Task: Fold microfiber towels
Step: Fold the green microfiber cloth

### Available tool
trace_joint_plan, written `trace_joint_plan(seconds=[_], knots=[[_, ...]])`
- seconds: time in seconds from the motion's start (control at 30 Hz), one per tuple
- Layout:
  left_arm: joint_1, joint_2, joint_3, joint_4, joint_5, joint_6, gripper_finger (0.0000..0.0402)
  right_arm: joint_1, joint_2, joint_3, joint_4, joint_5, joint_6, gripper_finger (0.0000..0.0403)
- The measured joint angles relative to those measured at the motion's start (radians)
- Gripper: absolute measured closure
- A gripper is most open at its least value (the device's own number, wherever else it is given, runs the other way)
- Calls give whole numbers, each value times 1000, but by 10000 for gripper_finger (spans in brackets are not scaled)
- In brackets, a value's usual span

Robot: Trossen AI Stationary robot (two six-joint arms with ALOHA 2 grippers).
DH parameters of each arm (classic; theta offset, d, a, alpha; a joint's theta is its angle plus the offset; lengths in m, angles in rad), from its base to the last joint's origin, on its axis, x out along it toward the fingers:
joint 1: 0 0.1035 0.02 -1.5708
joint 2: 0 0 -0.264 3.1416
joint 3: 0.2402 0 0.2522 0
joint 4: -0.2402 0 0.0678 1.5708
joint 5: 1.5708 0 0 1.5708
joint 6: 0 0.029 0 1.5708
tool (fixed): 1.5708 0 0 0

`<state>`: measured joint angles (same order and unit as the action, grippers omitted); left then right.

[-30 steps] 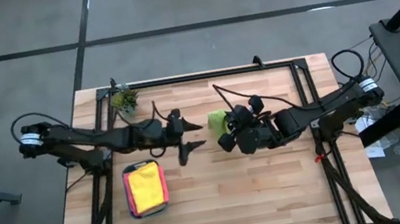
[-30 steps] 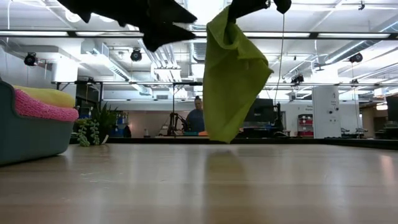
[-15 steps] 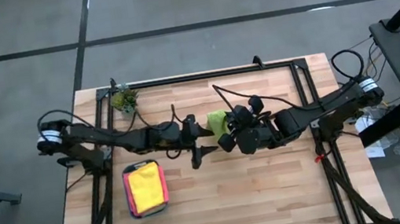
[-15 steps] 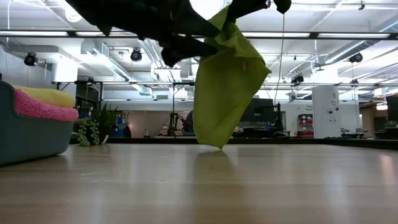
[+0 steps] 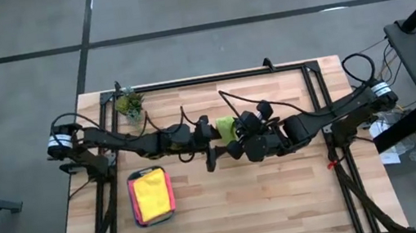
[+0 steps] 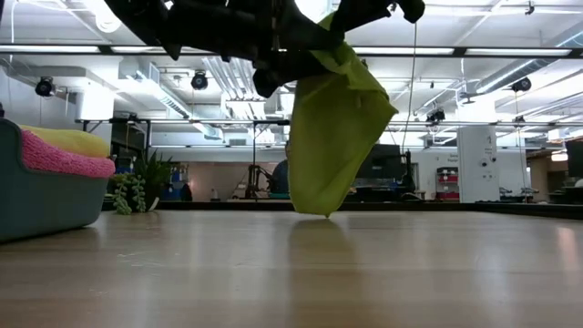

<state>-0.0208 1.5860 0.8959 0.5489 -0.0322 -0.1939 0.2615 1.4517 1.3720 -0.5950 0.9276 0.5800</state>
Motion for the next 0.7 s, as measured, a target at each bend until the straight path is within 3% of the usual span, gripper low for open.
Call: trace_joint_plan(seconds=[0.27, 0.43, 0.7], knots=[[6, 2, -2, -14, 0, 65, 382, 0, 7, 0, 1, 0, -4, 394], [6, -48, -2, -48, 1, 124, 399, 1, 3, 0, -4, -28, -29, 394], [6, -273, 14, -428, 10, 246, 401, 5, -34, 60, -63, -194, -126, 394]])
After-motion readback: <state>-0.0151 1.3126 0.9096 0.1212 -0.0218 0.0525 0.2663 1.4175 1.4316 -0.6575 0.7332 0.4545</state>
